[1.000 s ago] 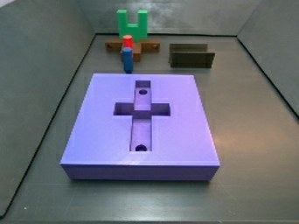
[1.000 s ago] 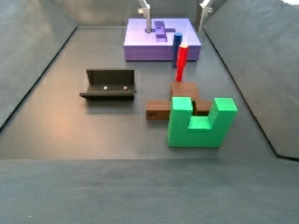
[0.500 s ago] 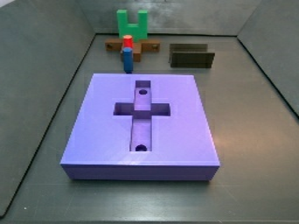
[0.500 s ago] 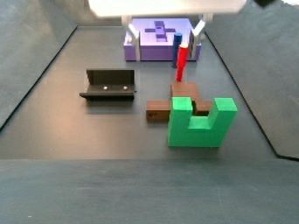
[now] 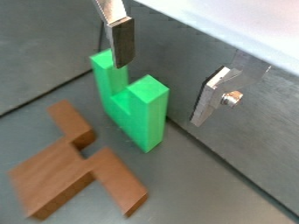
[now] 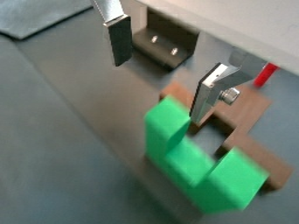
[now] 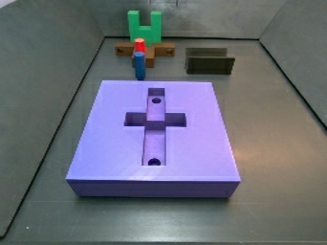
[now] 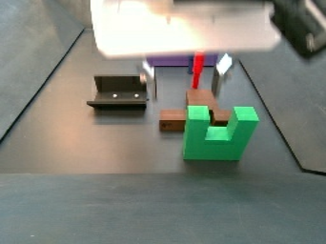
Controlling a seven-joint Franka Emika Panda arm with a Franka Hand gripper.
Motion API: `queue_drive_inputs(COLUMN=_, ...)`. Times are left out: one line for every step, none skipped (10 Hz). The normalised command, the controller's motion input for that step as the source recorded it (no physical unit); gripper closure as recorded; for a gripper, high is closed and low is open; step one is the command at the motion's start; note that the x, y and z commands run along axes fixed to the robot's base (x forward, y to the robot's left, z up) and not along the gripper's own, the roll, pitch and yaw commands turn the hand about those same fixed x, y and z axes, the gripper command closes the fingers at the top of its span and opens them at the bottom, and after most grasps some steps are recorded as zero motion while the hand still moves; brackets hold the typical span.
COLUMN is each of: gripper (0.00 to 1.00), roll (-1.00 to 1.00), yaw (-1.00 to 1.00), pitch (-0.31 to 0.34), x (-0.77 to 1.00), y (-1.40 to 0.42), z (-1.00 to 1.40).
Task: Pick up the green object. Move up. Move to above the board. Insert the green object.
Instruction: Pick up the green object.
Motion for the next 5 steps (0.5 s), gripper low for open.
queue_drive_inputs(gripper=0.00, roll=0.01, yaw=0.00, pitch=0.000, x=0.00, y=0.16, z=-0.35)
queue_drive_inputs(gripper=0.00, roll=0.01, yaw=0.00, pitch=0.000, x=-0.13, y=0.09, z=-0.19)
queue_drive_inputs(gripper=0.00, roll=0.00, yaw=0.00, pitch=0.000, x=-0.22, y=0.00, z=0.00)
queue_drive_inputs(gripper=0.00, roll=0.00, yaw=-0.01, pitch=0.000, x=0.00, y=-0.01, z=-0.09)
queue_drive_inputs(gripper=0.00, roll=0.01, yaw=-0.07, pitch=-0.003, x=0.00, y=-0.05, z=-0.23)
